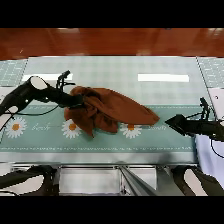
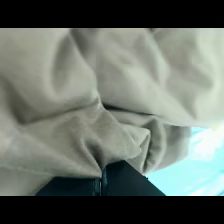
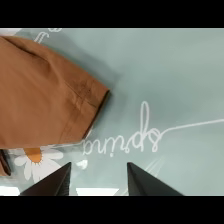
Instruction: Fold the shirts.
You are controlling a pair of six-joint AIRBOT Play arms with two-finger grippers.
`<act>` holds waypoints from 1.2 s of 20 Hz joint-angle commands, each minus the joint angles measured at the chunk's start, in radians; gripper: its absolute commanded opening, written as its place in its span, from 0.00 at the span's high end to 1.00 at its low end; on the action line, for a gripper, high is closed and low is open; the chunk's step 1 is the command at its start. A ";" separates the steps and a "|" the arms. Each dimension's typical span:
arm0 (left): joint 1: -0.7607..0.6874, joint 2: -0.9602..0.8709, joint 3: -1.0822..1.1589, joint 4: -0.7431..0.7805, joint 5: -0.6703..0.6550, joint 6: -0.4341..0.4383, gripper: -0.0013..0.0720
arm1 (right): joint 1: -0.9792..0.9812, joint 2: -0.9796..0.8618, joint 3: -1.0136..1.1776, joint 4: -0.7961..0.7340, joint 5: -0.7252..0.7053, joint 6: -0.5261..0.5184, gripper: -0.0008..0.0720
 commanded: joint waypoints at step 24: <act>0.121 0.097 0.200 0.005 -0.061 -0.001 0.96 | 0.337 -0.499 0.544 0.226 -0.098 -0.092 0.96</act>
